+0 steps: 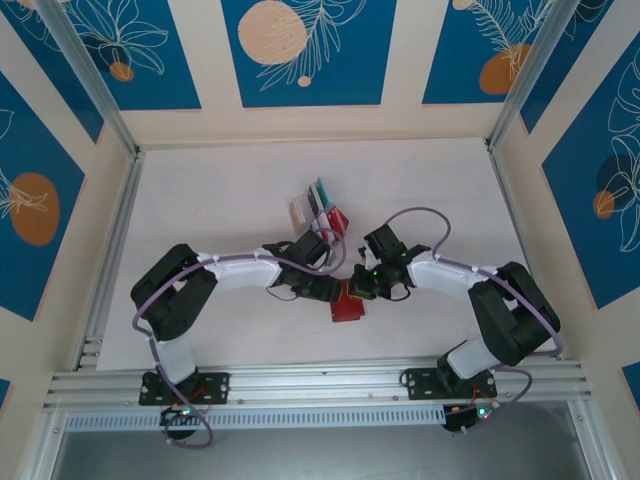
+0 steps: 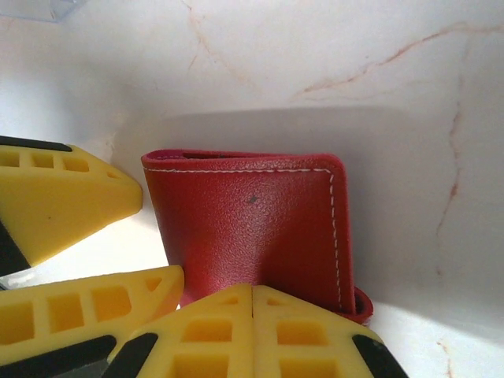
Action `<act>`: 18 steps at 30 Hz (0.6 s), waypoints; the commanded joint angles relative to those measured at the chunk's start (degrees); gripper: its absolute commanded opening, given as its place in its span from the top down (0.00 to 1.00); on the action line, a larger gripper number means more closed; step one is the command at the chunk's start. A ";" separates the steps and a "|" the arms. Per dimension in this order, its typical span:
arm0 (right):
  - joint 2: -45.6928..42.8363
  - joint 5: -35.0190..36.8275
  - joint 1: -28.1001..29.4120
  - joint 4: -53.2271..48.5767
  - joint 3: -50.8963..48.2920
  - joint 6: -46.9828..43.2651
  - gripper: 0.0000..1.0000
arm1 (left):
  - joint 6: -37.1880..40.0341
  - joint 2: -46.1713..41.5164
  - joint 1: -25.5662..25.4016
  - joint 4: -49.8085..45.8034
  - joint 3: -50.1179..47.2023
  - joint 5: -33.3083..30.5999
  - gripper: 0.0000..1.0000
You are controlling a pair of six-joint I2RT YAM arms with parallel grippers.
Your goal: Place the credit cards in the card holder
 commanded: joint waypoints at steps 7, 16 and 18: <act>-1.11 8.99 3.60 -3.90 -8.26 6.74 1.00 | -0.32 5.62 -1.99 9.77 -0.55 7.59 0.45; 0.99 10.63 6.23 -1.97 -10.04 10.37 1.00 | -0.27 5.53 -1.30 9.46 -0.47 7.60 0.46; -0.95 11.57 6.64 -2.29 -10.76 11.55 1.00 | -0.34 5.35 -1.12 9.50 -0.52 7.58 0.46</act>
